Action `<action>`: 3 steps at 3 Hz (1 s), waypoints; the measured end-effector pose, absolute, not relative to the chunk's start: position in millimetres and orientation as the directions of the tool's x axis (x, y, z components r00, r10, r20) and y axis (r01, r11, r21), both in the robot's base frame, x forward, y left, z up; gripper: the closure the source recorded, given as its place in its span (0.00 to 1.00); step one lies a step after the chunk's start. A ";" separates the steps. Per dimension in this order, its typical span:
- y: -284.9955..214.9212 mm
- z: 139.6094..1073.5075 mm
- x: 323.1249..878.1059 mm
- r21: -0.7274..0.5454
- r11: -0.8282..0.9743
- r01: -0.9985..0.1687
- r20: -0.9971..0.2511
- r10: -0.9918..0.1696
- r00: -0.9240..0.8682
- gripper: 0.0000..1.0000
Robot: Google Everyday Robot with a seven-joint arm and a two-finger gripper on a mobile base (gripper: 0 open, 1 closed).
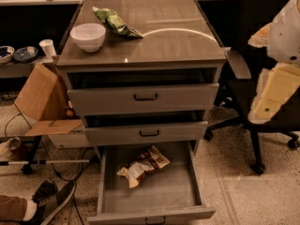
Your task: Pick brown chip bag from bottom drawer and place on counter
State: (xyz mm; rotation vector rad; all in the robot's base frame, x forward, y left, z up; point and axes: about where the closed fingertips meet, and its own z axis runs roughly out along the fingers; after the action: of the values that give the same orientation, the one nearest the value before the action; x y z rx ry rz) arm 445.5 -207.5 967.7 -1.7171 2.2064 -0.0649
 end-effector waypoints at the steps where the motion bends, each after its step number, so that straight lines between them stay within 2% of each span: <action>1: -182.6 931.4 462.3 -0.218 0.279 -0.935 -0.308 -0.929 -0.206 0.00; 3: -88.8 819.3 515.5 -0.160 0.318 -0.935 -0.435 -0.873 -0.222 0.00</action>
Offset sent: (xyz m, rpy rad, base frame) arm 0.0995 0.1403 -0.1782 0.3055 -0.0193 -0.0141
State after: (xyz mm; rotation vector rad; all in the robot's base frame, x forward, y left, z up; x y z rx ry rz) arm 515.5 -88.8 819.3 -1.5973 2.1438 0.1864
